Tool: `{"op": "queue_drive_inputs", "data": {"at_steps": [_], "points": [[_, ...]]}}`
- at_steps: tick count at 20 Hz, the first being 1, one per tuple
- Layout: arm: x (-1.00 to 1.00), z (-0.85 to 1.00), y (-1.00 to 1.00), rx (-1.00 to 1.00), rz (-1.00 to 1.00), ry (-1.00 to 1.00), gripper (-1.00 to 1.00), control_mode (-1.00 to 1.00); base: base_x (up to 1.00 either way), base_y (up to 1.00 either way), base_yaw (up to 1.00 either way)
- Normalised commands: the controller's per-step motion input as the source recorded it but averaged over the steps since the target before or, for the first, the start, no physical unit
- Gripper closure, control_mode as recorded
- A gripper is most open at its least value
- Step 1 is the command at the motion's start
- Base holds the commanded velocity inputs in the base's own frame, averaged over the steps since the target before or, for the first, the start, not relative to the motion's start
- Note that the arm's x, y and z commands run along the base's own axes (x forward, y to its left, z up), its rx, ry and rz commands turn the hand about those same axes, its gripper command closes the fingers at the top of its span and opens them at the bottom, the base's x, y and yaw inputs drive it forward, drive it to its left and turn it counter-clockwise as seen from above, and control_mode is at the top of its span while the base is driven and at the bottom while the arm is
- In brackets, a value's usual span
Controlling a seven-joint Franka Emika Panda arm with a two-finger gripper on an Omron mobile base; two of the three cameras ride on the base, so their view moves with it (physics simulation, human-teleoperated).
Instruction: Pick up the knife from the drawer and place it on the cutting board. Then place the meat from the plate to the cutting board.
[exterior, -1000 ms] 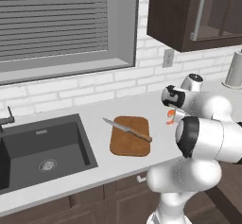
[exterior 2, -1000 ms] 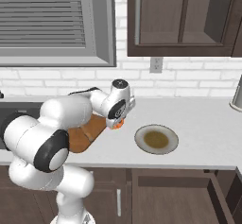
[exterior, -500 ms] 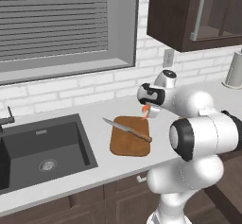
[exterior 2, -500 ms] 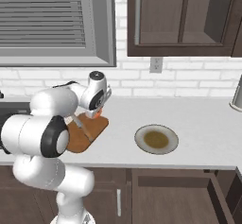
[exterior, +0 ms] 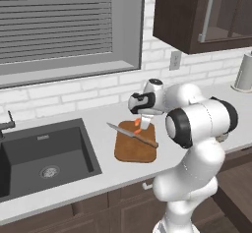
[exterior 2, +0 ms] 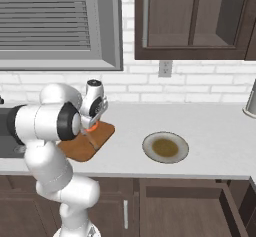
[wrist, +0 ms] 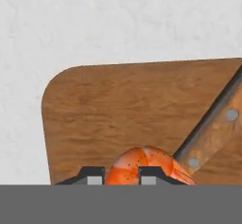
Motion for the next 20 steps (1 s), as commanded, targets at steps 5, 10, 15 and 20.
{"op": "queue_drive_inputs", "data": {"at_steps": [5,10,15,20], "points": [[0.34,-0.2,-0.04,0.0,0.0,-0.01,-1.0,-1.0,0.0,0.0,0.0],[0.0,0.36,-0.07,0.01,-0.01,-0.13,-1.0,-1.0,0.0,0.0,0.0],[-0.38,0.54,-0.18,0.04,0.0,-0.29,-1.0,-1.0,0.0,0.0,0.0],[-1.0,0.84,-0.56,0.19,0.0,-0.64,-1.0,-1.0,0.0,0.0,0.0]]}}
